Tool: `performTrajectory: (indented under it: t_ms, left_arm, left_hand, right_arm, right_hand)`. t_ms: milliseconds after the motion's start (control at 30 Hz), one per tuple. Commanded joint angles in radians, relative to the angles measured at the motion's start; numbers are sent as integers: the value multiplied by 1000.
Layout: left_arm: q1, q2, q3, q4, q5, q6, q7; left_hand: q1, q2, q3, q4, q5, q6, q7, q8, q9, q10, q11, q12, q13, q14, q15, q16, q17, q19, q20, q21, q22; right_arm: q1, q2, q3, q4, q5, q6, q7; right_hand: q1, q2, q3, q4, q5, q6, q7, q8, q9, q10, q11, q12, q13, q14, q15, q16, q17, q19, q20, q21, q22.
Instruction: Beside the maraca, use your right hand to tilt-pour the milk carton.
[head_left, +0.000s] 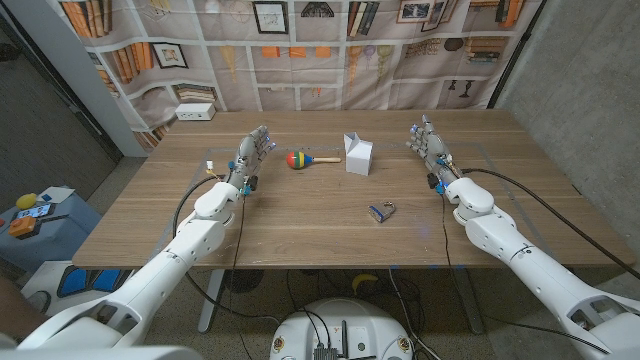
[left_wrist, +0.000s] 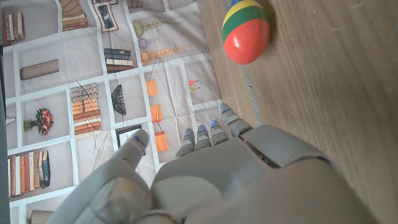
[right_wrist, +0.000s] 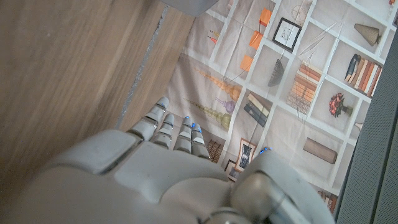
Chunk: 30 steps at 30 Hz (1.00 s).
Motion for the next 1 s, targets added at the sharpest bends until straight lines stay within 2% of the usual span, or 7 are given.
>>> performTrajectory:
  t_ms: [33,333,567,1000]
  left_arm:
    - [15,23,-12,-37,-4,20,6]
    - [5,38,-12,-35,-8,31,-17]
    - [-2,21,-17,-15,-17,8,-24]
    - [20,18,-26,-40,-12,4,16]
  left_hand:
    - [6,55,4,-8,6,15,1,6,3,6,-4,7,2,9,-1,5,1,13,-2,-3,4]
    - [9,53,8,-19,5,25,-3,8,4,13,-9,7,2,17,-4,5,1,18,-2,-7,4]
    - [13,52,13,-31,4,37,-6,10,4,22,-11,9,2,24,-7,4,0,25,-1,-10,4]
    - [21,52,23,-51,2,60,-9,12,3,39,-15,11,2,42,-14,5,0,40,-1,-15,5]
  right_arm:
    - [4,-37,-29,-41,-123,-19,-70]
    - [12,-71,-51,-70,-206,-51,-97]
    - [18,-102,-61,-94,-240,-76,-82]
    - [50,-145,-92,-94,-316,-99,-43]
  right_hand:
    - [28,-12,1,-18,7,-13,-2,7,2,1,-7,4,-6,0,-10,3,-8,-9,-12,-12,3]
    - [65,-34,3,-55,2,-44,3,5,3,-30,-8,0,-23,-28,-13,-3,-33,-43,-24,-46,3]
    - [91,-56,2,-83,-5,-82,6,2,4,-60,-5,-2,-34,-62,-4,-6,-53,-70,-20,-65,3]
    - [136,-83,3,-127,-13,-165,7,-1,6,-131,-3,-4,-46,-118,15,-6,-84,-117,-6,-79,4]
